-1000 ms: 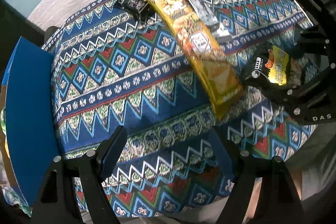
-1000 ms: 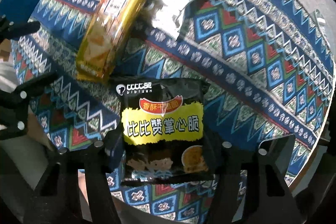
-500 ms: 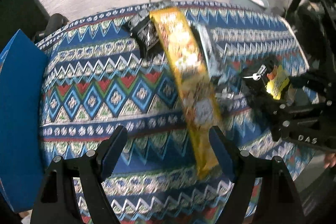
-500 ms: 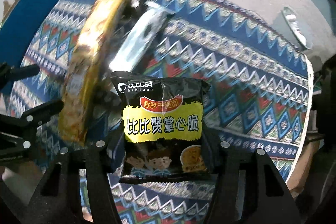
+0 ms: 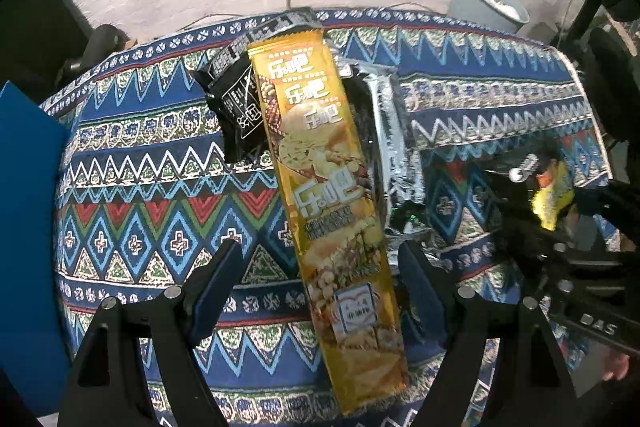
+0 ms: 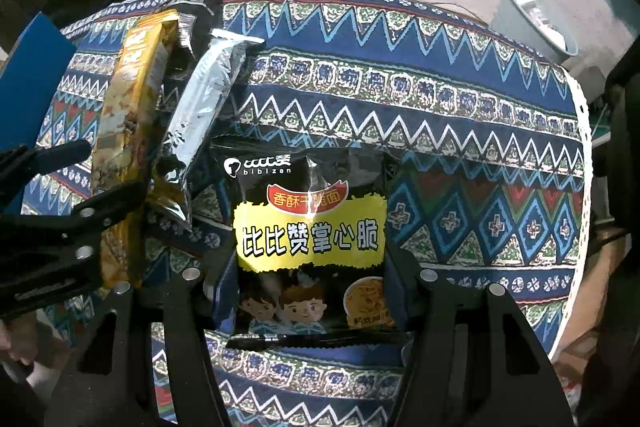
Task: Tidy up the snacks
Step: 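Grasp the long gold bar with the left tool while the right tool grasps the black-yellow packet, then lift both snacks and carry them over the cardboard box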
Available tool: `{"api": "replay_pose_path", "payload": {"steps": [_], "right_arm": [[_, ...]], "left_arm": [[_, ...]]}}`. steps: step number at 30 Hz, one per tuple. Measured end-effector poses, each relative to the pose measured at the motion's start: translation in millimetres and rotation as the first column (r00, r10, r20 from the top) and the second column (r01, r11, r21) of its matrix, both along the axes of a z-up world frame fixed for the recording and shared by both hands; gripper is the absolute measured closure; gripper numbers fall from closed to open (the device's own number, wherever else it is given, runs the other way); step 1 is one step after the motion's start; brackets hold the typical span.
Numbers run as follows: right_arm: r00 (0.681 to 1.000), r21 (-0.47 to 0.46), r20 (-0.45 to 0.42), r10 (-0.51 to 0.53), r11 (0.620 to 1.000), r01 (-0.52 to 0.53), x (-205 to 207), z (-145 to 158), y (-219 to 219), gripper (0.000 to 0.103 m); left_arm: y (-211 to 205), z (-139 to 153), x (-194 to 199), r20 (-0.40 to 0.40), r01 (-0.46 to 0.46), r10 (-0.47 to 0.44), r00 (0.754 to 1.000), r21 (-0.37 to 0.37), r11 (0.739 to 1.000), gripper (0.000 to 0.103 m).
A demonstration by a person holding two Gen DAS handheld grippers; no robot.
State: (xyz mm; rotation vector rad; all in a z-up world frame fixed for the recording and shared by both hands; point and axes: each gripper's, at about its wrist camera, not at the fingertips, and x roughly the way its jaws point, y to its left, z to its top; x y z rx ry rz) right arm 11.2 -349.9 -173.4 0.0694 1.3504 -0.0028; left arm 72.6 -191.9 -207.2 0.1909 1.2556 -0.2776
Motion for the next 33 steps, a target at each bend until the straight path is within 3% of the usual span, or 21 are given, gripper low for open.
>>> {"api": "replay_pose_path", "payload": {"steps": [7,12,17,21,33], "right_arm": [[1.000,0.016,0.006,-0.012,1.000,0.012,0.6,-2.1,4.4,0.043],[1.000,0.019,0.007,-0.006,1.000,0.006,5.4,-1.8,9.9,0.043],[1.000,0.013,0.009,0.009,1.000,-0.009,5.8,-1.9,18.9,0.043],[1.000,0.004,0.014,0.010,1.000,-0.010,5.0,1.6,24.5,0.043],[0.999,0.000,0.048,0.003,1.000,-0.003,0.3,24.2,33.8,0.043]], "left_arm": [[-0.1,-14.6,14.5,-0.008,0.003,-0.003,1.000,-0.037,0.999,0.022],[5.2,-16.2,13.4,-0.023,0.046,-0.049,0.999,-0.111,0.993,0.060],[-2.5,-12.3,3.4,0.026,0.103,-0.101,0.995,-0.065,0.993,0.072],[-4.9,-5.9,-9.4,0.081,0.143,-0.143,0.986,-0.002,0.990,0.072],[21.3,34.3,-41.9,0.197,0.182,-0.187,0.963,0.042,0.982,0.072]]}}
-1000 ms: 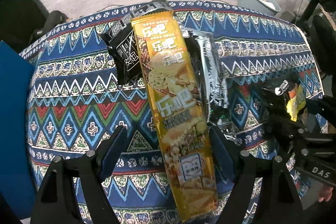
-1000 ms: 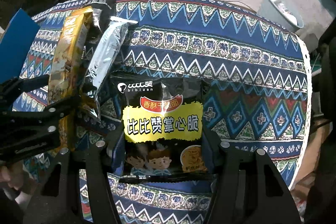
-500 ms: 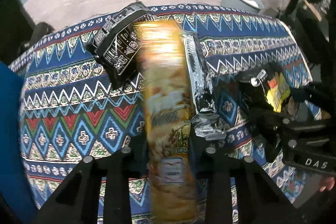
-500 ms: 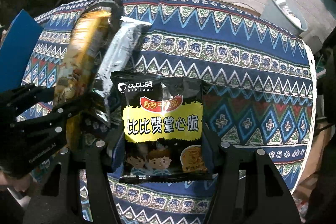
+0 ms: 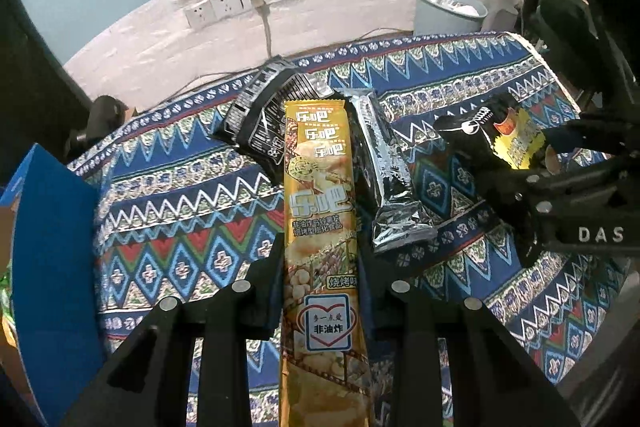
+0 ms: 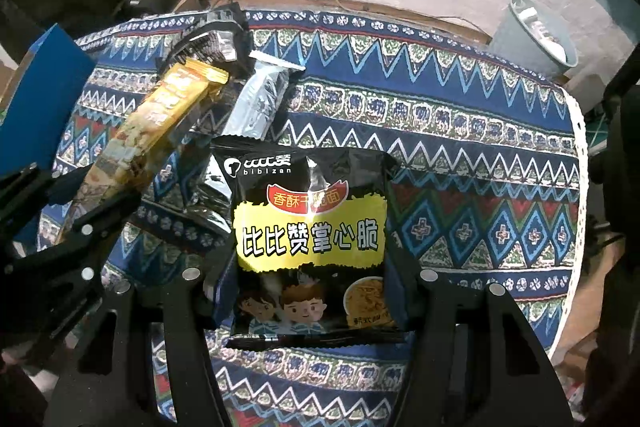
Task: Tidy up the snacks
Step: 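Lift both snacks and carry them over the cardboard box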
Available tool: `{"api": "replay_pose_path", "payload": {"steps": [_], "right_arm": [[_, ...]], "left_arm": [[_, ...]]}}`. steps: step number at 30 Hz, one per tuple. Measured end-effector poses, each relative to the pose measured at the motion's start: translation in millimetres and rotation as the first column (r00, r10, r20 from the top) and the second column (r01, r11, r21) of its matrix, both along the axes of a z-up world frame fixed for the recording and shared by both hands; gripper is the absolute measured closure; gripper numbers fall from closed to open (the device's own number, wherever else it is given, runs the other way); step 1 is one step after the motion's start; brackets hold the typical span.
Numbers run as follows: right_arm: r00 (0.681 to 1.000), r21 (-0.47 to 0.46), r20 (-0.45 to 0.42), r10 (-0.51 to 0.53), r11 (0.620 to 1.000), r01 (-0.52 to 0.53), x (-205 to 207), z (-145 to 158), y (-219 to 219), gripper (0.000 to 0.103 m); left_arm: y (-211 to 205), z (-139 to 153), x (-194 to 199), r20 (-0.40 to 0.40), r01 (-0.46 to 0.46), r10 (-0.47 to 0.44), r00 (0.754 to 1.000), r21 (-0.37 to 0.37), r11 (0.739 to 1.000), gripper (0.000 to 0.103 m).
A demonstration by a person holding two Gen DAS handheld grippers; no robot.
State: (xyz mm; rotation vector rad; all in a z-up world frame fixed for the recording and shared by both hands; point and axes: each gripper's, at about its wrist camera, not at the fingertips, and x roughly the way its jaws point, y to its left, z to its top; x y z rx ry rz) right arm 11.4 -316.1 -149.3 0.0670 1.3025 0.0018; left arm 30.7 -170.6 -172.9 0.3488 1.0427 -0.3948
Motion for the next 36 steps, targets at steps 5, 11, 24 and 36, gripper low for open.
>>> {"api": "replay_pose_path", "payload": {"steps": [5,11,24,36], "right_arm": [[1.000,-0.001,0.015,0.011,1.000,-0.011,-2.5,10.7,7.6,0.043],[0.999,-0.006,0.039,0.029,1.000,-0.028,-4.5,26.6,21.1,0.043],[0.992,-0.001,0.094,0.081,0.997,-0.081,-4.0,59.1,58.0,0.043],[0.977,0.014,0.145,0.155,0.987,-0.159,7.1,87.6,105.9,0.043]], "left_arm": [[7.5,15.0,-6.9,0.046,0.007,-0.008,0.999,0.008,1.000,0.072],[21.6,32.9,-15.1,0.088,-0.004,0.003,0.996,0.016,1.000,0.072],[68.6,74.2,-25.5,0.153,-0.080,0.080,0.985,-0.010,0.997,0.072],[128.0,112.7,-29.6,0.212,-0.174,0.179,0.961,-0.041,0.984,0.072]]}}
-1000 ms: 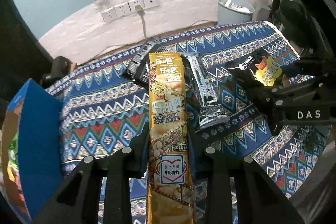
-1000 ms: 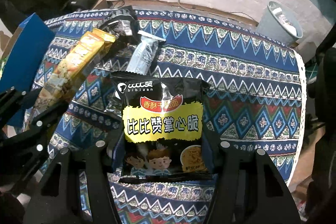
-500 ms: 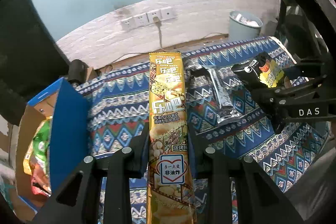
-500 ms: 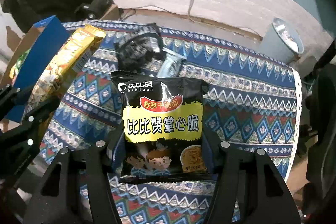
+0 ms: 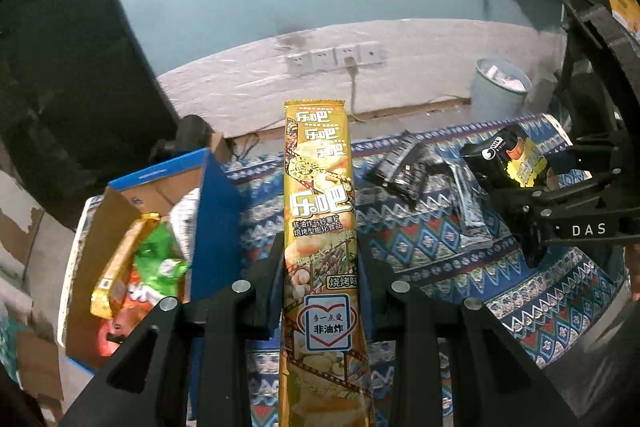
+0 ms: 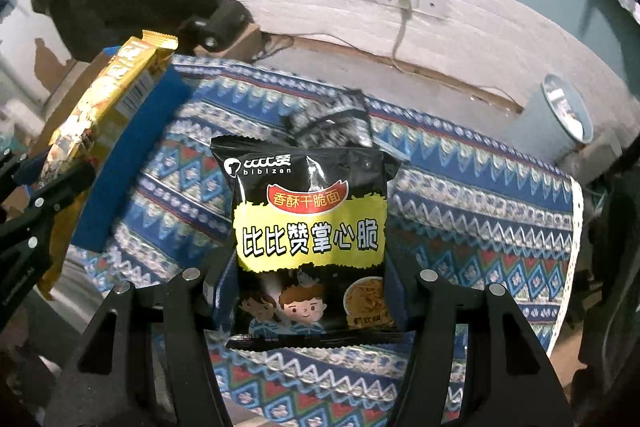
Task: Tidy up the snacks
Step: 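Lift both snacks and carry them over the cardboard box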
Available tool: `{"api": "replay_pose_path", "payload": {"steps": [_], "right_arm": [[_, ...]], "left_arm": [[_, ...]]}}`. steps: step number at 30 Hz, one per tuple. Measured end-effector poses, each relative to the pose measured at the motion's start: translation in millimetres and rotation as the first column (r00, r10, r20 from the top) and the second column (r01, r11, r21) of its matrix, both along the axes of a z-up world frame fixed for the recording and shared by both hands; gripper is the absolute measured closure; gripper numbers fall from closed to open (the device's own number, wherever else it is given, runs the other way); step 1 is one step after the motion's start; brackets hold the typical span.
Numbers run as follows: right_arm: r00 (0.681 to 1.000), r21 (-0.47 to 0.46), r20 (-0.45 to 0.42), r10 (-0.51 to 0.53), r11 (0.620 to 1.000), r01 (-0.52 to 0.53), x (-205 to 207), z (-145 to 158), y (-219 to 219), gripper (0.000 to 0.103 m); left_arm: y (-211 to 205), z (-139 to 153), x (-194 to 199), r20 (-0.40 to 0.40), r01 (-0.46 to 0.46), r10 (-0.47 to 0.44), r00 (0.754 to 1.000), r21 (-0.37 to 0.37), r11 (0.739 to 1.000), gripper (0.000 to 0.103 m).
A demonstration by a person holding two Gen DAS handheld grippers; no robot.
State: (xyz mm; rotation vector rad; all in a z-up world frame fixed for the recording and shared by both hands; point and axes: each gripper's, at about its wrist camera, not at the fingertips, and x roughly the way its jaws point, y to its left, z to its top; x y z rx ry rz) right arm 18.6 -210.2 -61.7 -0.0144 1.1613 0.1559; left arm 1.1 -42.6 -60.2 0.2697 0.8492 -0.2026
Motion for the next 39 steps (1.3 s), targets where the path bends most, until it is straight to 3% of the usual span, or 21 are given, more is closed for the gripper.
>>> {"api": "replay_pose_path", "payload": {"steps": [19,39], "right_arm": [[0.988,0.050,0.041,0.150,0.987,-0.152,37.5,25.2,105.8,0.043],[0.957,0.077,0.042,0.286,0.954,-0.289,72.1,13.7,216.6,0.043]], "left_arm": [[88.7,21.8,1.9,0.043,-0.148,0.149,0.988,-0.033,0.988,0.072],[178.3,0.4,11.3,0.007,-0.320,0.320,0.947,-0.054,0.946,0.072]]}}
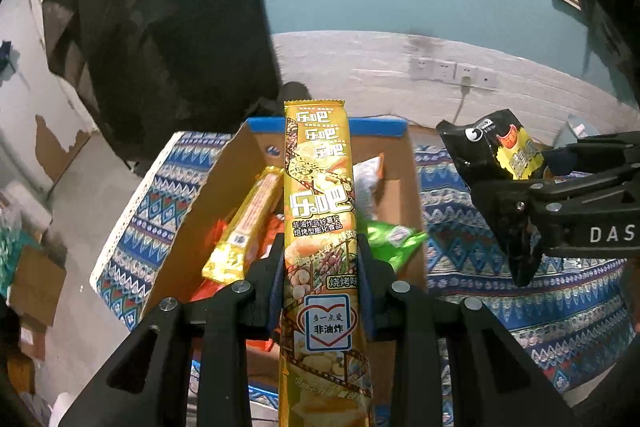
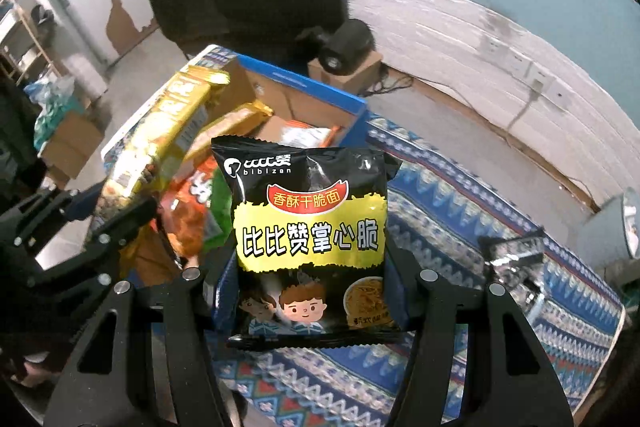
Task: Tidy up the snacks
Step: 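Lift both snacks and carry them over the cardboard box, then open both tools to drop the snacks into the box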
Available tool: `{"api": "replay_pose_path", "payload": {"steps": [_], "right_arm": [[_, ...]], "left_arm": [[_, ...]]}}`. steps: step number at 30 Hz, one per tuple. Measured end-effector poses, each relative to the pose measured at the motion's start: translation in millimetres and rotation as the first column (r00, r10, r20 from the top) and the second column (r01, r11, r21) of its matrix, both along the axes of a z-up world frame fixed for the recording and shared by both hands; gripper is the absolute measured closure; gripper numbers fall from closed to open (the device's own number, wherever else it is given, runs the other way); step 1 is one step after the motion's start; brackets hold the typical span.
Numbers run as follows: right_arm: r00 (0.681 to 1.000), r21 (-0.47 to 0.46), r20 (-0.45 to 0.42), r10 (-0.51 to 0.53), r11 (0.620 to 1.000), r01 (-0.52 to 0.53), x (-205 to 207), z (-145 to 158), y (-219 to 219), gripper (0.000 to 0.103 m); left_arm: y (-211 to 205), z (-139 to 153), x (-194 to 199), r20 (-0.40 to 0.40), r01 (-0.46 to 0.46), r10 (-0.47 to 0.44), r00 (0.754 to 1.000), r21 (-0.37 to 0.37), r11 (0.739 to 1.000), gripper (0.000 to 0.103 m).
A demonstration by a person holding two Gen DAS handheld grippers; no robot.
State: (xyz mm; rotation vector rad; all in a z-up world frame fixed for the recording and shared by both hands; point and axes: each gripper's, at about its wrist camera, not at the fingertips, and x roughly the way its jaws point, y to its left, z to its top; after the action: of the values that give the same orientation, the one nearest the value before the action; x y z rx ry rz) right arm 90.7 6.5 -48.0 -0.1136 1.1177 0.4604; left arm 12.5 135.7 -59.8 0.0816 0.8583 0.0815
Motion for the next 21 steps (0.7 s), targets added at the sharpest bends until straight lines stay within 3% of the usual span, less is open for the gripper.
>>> {"api": "replay_pose_path", "payload": {"steps": [11,21], "right_arm": [[0.998,0.000,-0.033,0.062,0.998,-0.062,21.9,-16.9,56.4,0.043],[0.997,0.018,-0.044,0.065,0.998,-0.064,42.4,-23.8,79.8,0.042]], "left_arm": [[48.4,-21.4,12.9,-0.040,-0.103,0.101,0.994,-0.054,0.993,0.072],[64.4,-33.4,28.2,-0.053,-0.148,0.145,0.988,-0.076,0.986,0.071]]}}
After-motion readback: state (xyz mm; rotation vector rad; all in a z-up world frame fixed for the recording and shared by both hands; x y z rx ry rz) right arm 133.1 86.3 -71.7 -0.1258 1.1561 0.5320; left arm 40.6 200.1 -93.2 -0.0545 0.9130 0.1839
